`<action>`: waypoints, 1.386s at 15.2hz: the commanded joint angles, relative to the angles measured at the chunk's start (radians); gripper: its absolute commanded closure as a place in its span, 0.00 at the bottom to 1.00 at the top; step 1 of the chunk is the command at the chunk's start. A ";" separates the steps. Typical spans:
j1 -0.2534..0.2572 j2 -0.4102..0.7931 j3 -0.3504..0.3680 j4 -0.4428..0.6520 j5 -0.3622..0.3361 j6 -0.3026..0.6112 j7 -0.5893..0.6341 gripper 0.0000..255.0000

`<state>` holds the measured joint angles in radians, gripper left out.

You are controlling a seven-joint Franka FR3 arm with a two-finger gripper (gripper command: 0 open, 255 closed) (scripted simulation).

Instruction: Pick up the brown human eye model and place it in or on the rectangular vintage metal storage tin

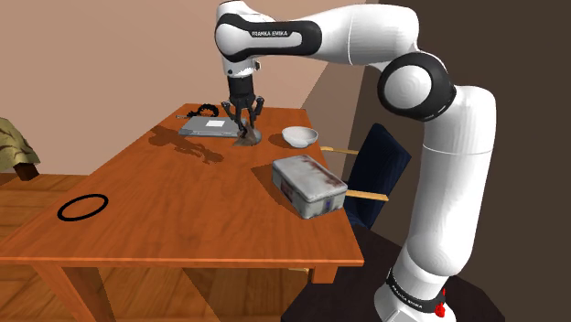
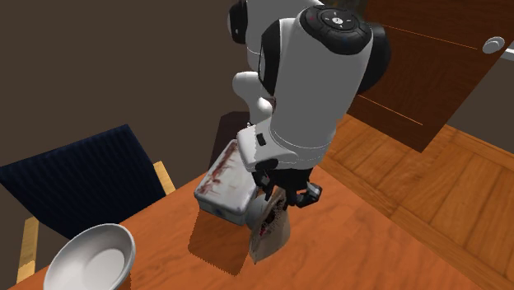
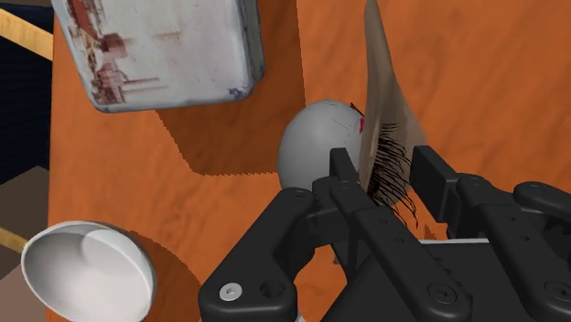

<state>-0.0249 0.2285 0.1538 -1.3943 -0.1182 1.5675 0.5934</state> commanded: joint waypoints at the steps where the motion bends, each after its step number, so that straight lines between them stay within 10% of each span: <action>1: -0.009 -0.042 -0.003 -0.039 0.006 -0.001 -0.011 1.00; 21: -0.086 -0.670 -0.109 -0.649 0.045 -0.001 -0.199 1.00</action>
<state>-0.1114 -0.4348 0.0451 -2.0234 -0.0733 1.5539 0.3944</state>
